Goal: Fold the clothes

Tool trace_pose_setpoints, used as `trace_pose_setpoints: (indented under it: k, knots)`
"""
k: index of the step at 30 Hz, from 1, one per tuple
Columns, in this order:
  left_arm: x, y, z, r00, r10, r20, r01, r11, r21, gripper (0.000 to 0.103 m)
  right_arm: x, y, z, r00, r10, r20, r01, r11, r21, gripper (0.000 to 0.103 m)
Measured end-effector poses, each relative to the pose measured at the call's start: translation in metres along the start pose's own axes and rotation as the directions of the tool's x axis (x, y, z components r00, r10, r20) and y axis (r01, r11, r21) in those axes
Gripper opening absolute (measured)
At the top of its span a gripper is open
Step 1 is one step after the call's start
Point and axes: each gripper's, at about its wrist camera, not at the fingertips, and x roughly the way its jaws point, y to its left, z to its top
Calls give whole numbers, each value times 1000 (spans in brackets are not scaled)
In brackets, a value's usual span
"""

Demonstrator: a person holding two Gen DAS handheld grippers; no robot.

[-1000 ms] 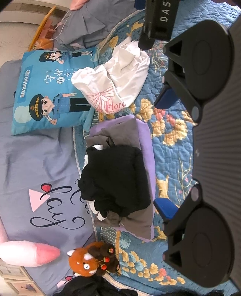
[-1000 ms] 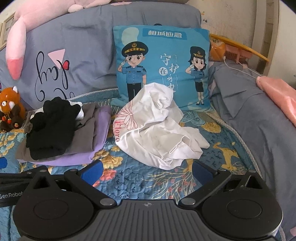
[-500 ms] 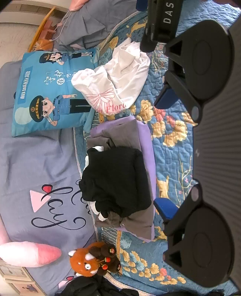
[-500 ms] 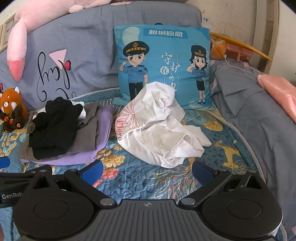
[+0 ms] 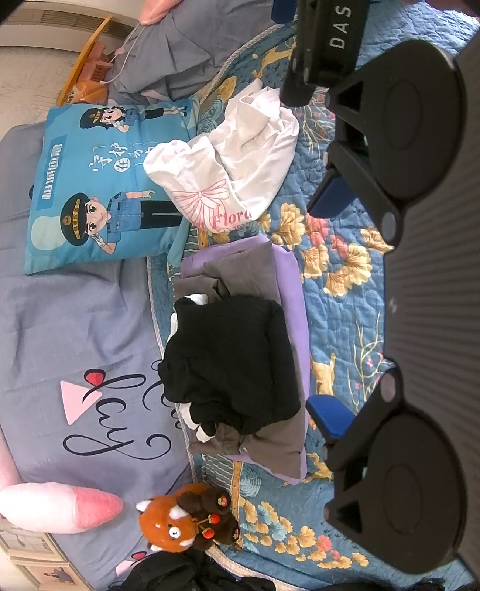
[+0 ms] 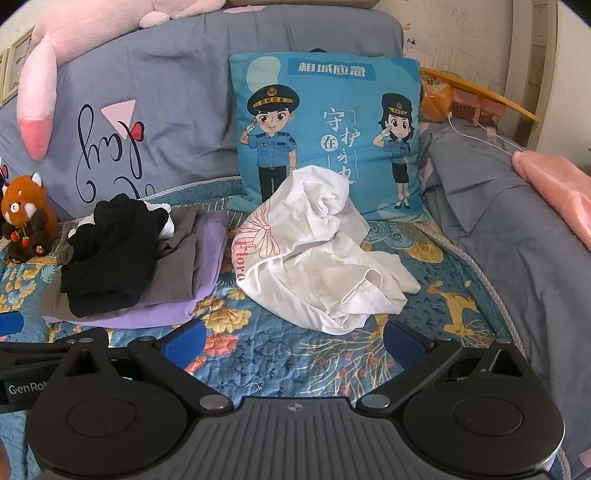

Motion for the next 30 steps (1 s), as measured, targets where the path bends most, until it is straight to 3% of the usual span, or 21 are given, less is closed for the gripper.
trace_pose_setpoints:
  k: [30]
  knots:
    - [0, 8, -2, 1000, 18, -4, -18, 1000, -18, 103, -2, 0, 0, 1000, -2, 0, 2, 1000, 1, 103]
